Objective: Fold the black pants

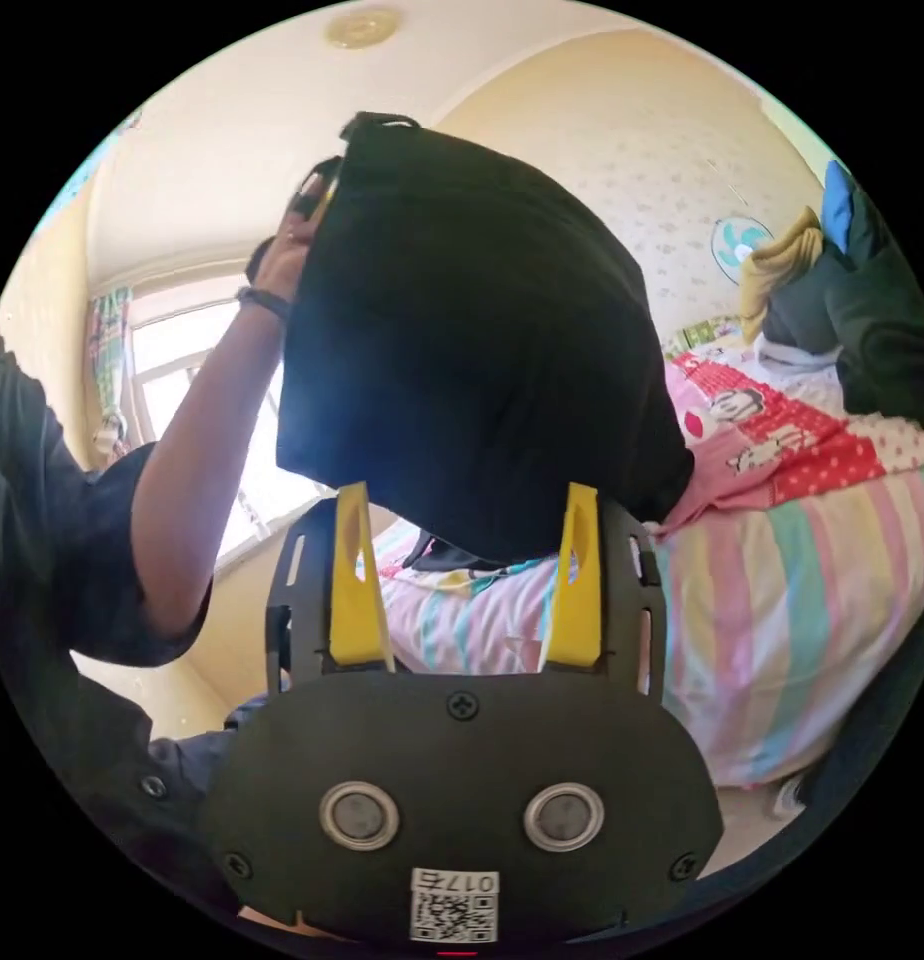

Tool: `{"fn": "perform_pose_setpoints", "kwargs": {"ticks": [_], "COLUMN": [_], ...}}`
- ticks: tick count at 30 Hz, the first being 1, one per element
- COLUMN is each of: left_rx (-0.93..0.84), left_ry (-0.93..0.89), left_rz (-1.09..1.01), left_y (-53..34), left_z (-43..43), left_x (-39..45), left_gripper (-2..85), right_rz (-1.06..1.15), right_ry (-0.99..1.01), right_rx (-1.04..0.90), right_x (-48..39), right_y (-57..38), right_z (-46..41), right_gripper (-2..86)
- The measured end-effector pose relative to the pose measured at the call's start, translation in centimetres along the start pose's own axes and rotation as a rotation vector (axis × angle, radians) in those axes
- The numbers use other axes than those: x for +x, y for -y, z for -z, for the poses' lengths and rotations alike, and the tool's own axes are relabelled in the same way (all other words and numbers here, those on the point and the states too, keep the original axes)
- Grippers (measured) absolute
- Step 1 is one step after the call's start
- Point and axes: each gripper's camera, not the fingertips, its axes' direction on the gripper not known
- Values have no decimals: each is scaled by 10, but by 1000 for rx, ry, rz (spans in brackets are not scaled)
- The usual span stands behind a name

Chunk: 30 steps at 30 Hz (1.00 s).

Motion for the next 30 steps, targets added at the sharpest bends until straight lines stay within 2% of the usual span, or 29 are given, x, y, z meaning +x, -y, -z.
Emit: {"fn": "perform_pose_setpoints", "kwargs": {"ticks": [4,8,10,12,14,16,17,21,24,26,30], "left_rx": [18,18,42,86,159,211,257,460,656,808,935], "left_ry": [35,32,70,132,172,202,230,326,455,495,519], "left_rz": [-63,-104,-123,-131,-38,-30,-77,-296,-489,-585,-716], "left_y": [25,43,51,60,74,80,84,103,130,160,209], "left_z": [9,23,41,71,125,163,184,227,241,246,245], "left_x": [15,28,34,37,36,48,65,140,201,232,260], "left_gripper": [36,38,37,36,36,36,36,35,33,26,7], "right_rz": [167,277,272,277,189,202,286,561,714,762,857], "right_ry": [-23,-283,-290,-308,-292,-204,-192,-93,-108,-67,-136], "right_rx": [-1,99,154,193,255,241,220,391,442,501,619], "right_x": [-45,-79,-76,-67,-58,-71,-96,-220,-306,-342,-411], "right_y": [-2,-5,8,40,83,143,182,274,326,347,374], "right_z": [-23,-32,-23,4,36,62,69,95,100,103,96], "right_gripper": [310,307,262,128,72,57,53,51,52,53,53]}}
